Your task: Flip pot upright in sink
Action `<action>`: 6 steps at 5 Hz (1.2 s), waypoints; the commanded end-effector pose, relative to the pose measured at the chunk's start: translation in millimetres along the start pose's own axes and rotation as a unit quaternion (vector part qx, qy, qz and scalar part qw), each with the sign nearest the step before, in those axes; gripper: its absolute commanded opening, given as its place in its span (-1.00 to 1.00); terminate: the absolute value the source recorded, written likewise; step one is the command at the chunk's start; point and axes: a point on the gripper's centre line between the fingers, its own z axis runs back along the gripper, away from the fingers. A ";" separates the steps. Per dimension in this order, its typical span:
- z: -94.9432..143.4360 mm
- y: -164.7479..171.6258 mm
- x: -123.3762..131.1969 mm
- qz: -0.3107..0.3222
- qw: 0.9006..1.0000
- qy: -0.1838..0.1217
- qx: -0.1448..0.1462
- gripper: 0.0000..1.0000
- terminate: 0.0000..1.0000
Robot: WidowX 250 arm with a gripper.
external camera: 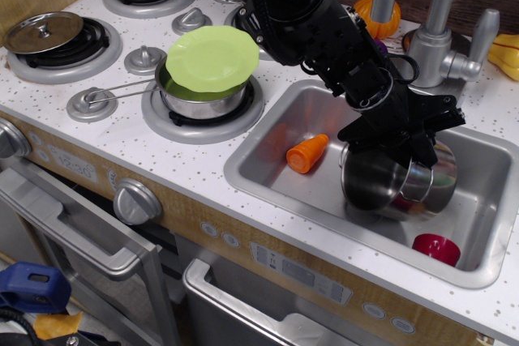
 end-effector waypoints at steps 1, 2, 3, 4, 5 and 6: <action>1.1 27.1 17.7 -0.026 0.999 -0.009 0.026 -1.00 -1.00; 6.7 23.5 24.1 -0.030 0.997 0.053 0.038 -1.00 -1.00; 17.9 6.6 27.2 -0.037 0.987 0.117 0.103 1.00 -1.00; 26.9 -5.5 22.8 -0.038 0.979 0.131 0.150 1.00 -1.00; 29.7 -14.3 20.1 -0.038 0.975 0.144 0.165 1.00 -1.00; 30.4 -17.7 15.8 -0.064 0.975 0.152 0.146 1.00 -1.00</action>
